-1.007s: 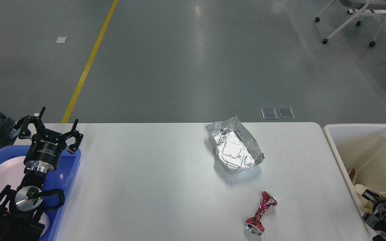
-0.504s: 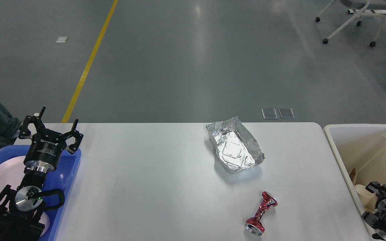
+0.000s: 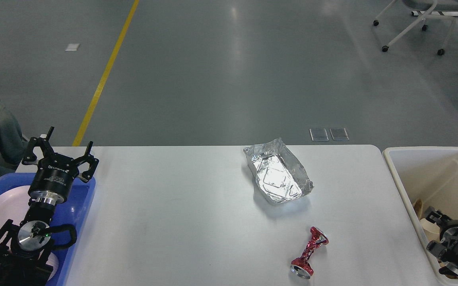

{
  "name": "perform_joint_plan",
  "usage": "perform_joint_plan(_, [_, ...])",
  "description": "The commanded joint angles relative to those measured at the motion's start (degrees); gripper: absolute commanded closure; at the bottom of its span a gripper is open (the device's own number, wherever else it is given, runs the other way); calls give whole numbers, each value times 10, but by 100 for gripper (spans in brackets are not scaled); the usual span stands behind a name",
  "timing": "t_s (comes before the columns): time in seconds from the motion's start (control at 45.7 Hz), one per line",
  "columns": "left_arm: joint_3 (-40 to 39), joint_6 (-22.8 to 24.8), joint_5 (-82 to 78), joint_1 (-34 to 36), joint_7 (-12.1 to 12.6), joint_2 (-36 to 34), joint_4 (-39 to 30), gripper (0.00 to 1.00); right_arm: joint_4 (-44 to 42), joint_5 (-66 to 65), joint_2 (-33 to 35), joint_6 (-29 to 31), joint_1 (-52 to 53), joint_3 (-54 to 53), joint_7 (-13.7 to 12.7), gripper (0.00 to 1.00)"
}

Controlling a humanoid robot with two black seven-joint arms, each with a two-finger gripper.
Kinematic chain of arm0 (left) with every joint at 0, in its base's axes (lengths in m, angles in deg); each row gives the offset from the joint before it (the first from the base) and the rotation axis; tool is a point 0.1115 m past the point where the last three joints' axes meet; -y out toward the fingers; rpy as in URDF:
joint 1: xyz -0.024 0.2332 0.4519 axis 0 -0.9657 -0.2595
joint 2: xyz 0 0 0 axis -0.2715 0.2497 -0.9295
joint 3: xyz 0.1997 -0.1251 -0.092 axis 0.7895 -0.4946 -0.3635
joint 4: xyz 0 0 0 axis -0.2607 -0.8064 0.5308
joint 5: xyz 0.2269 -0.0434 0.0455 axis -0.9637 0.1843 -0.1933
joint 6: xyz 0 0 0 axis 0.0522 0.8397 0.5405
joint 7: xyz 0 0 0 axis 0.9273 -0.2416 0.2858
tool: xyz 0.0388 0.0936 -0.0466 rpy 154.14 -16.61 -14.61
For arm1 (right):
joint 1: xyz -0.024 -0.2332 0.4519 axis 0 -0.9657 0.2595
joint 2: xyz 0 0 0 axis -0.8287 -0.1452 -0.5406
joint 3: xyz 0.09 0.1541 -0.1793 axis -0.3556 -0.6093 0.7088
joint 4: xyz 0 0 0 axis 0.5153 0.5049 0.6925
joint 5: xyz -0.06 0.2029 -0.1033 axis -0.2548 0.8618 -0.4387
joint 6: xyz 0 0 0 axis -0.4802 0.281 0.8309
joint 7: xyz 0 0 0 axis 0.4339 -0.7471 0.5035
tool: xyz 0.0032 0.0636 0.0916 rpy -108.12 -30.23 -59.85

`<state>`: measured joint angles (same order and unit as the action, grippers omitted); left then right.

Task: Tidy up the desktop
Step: 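Raise the right gripper out of the bin and move it over the foil bag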

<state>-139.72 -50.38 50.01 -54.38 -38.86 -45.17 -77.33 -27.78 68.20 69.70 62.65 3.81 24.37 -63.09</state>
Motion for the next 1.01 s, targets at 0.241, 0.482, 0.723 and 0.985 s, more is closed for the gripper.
perform_joint_plan(0.241, [0,0,0,0,0,0,0,4,222,-202,102,221,260,5,-6,0])
perform_joint_plan(0.482, [0,0,0,0,0,0,0,4,344,-222,101,417,485,67,-7,0])
perform_joint_plan(0.723, [0,0,0,0,0,0,0,4,435,-219,28,601,679,111,-6,0])
perform_joint_plan(0.985, [0,0,0,0,0,0,1,4,648,-122,-9,693,905,112,-6,0])
